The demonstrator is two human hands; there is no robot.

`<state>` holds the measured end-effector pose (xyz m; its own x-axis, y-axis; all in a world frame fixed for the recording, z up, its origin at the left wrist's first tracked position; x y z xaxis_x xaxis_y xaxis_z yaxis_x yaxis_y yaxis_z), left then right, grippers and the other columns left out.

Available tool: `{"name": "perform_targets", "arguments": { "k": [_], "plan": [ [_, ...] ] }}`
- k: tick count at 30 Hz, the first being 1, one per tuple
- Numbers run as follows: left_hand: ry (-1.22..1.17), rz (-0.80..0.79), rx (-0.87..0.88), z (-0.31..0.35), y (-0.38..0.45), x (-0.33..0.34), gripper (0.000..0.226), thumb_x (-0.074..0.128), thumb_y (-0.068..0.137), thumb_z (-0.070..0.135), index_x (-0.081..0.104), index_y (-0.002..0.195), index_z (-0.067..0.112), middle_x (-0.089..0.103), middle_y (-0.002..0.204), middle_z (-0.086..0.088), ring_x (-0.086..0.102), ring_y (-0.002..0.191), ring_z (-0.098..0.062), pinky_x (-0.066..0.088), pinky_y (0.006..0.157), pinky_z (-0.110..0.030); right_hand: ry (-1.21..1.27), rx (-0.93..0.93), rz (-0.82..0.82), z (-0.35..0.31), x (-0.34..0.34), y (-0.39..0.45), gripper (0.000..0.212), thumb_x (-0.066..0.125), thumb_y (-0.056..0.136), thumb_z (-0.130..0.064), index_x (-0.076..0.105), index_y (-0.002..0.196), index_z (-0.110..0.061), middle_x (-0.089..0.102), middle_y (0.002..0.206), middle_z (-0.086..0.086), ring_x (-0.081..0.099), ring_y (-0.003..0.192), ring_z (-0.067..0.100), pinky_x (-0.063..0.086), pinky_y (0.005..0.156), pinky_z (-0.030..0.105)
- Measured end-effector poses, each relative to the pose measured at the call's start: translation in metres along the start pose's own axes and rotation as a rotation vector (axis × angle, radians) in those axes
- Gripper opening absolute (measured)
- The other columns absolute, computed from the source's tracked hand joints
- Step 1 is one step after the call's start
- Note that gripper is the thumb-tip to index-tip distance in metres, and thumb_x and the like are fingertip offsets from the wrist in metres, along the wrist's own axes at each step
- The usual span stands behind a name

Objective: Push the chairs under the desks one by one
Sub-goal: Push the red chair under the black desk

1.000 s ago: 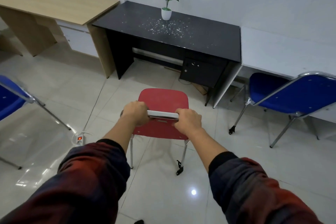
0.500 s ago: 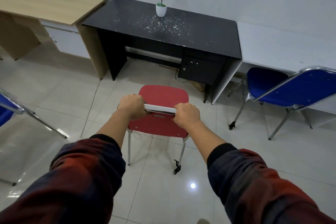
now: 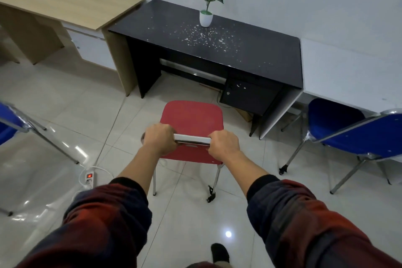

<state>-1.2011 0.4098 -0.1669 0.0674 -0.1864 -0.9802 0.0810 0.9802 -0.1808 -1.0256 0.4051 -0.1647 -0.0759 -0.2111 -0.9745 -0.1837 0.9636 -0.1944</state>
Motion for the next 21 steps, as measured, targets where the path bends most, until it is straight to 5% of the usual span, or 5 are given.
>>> {"name": "perform_targets", "arguments": {
  "k": [13, 21],
  "plan": [
    [-0.016, -0.004, -0.105, 0.009, 0.030, 0.001, 0.022, 0.059, 0.081, 0.034, 0.071, 0.100, 0.037, 0.068, 0.080, 0.011, 0.064, 0.071, -0.013, 0.056, 0.066, -0.029, 0.052, -0.157, -0.049, 0.023, 0.001, 0.040, 0.022, 0.061, 0.080, -0.018, 0.070, 0.101, -0.022, 0.070, 0.092, 0.005, 0.067, 0.087, 0.031, 0.056, 0.076, 0.038],
    [-0.008, -0.029, -0.050, 0.002, 0.037, -0.003, 0.021, 0.062, 0.083, 0.041, 0.071, 0.102, 0.037, 0.068, 0.083, 0.015, 0.060, 0.072, -0.009, 0.045, 0.060, -0.022, -0.008, -0.221, -0.072, 0.008, 0.000, 0.046, 0.021, 0.062, 0.085, -0.022, 0.069, 0.104, -0.018, 0.070, 0.097, 0.008, 0.067, 0.090, 0.032, 0.047, 0.070, 0.034]
  ]
}}
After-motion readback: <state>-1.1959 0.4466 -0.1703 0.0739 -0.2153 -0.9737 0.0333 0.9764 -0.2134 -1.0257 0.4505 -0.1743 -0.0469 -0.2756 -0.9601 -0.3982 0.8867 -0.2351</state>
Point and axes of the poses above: each hand's wrist, its own y-axis towards the middle knuckle, its own x-axis out of the palm, z = x × y, the point moved 10 cm from there along y, towards the middle knuckle
